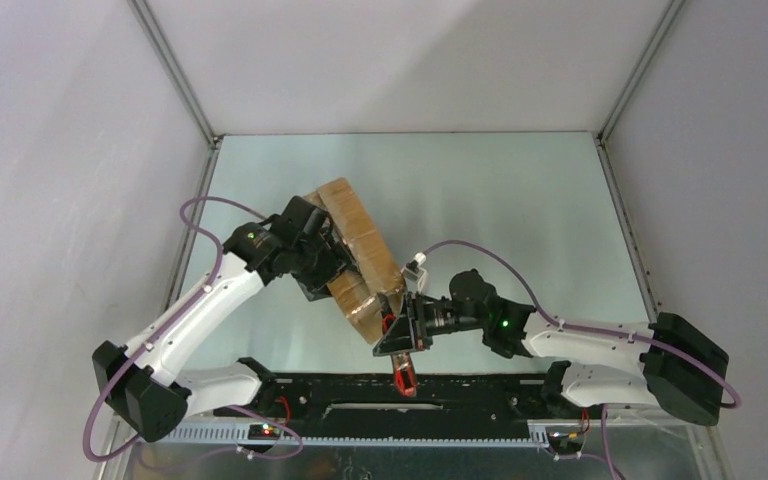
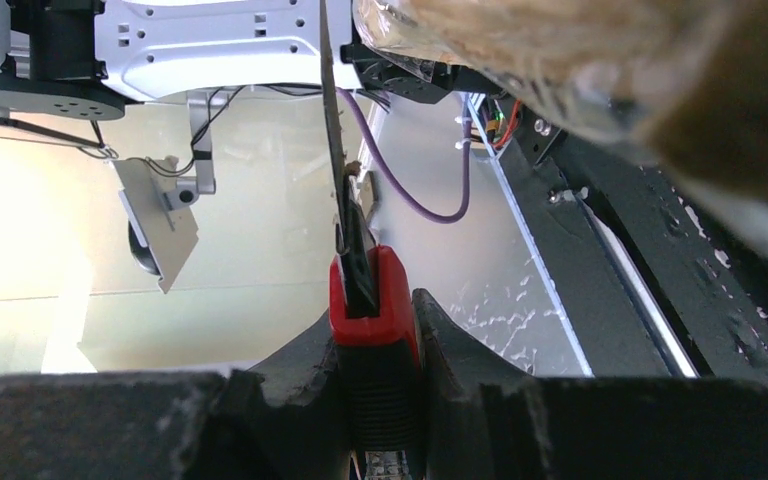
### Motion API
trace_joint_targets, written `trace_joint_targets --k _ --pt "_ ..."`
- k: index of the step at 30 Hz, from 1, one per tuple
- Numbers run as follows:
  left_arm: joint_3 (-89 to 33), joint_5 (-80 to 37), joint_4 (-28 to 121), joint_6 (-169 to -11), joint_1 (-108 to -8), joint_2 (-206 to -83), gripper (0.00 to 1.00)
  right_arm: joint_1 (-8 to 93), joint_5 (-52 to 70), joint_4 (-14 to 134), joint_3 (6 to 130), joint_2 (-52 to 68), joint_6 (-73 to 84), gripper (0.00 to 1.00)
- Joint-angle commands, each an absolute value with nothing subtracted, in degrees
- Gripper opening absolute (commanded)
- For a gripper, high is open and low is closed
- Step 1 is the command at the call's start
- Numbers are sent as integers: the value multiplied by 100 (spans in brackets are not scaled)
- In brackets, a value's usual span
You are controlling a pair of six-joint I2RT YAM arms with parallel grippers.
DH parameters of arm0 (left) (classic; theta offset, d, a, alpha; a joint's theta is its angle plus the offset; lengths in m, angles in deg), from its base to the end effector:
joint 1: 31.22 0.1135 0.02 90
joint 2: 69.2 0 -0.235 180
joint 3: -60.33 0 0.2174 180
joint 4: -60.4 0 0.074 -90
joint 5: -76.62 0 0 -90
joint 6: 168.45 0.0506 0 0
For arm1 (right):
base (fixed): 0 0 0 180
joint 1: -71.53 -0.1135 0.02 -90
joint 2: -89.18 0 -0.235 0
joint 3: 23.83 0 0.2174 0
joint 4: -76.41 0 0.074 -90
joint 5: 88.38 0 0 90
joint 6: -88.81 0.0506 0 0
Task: Unpack the express box
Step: Cut the express box at the center of the board.
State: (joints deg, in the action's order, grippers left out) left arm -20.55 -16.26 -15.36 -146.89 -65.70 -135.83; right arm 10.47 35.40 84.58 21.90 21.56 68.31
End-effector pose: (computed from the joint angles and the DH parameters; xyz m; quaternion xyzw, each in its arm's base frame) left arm 0.1609 -0.1136 0.2733 -0.2771 0.9285 -0.2076 0.1342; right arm 0.0939 0.2280 0.2222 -0.1236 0.7637 0.6324 0.0396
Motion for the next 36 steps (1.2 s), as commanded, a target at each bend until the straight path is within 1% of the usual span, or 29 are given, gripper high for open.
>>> trace_joint_targets --k 1,8,13,16,18,19,20,21,23,24,25,29,31,33,36 --pt "-1890 -1862 -1150 -14858 -6541 -13508 0 861 3706 8766 2078 2228 6979 0" --pt "-1902 -1868 -1164 -14862 -6487 -13490 0 752 3800 9160 2040 1913 7130 0" --pt "-1939 -1868 -1184 -14739 -6378 -13542 0 717 3774 9123 2036 1906 7124 0" --pt "-2009 -1822 -1239 -14611 -6314 -13600 0 747 3713 8944 2044 2085 7046 0" --pt "-2121 -1888 -1253 -14443 -6313 -13665 1 787 3618 8499 2150 2319 6848 0" --pt "-2211 -1894 -1316 -14365 -6313 -13721 6 813 3552 8168 2240 2471 6669 0" --pt "-2305 -1906 -1368 -14277 -6313 -13758 15 856 3473 7792 2319 2646 6501 0" --pt "-2395 -1909 -1404 -14195 -6319 -13784 28 921 3419 7503 2377 2816 6365 0" --pt "-2535 -1901 -1452 -14034 -6322 -13781 42 1107 3454 7122 2417 3116 6252 0" --pt "-2597 -1919 -1448 -13972 -6316 -13764 53 1194 3494 7019 2430 3255 6215 0" --pt "-2645 -1940 -1438 -13908 -6320 -13749 66 1269 3527 6886 2458 3367 6161 0" --pt "-2892 -2069 -1415 -13610 -6321 -13672 97 1500 3662 6302 2683 3700 5888 0" --pt "-3019 -2117 -1420 -13451 -6317 -13618 100 1657 3670 5967 2847 3879 5704 0" --pt "-3167 -2162 -1442 -13280 -6322 -13565 100 1904 3698 5510 3068 4016 5487 0" --pt "-3348 -2202 -1523 -13054 -6322 -13425 100 2182 3903 5253 3314 4040 5297 0"
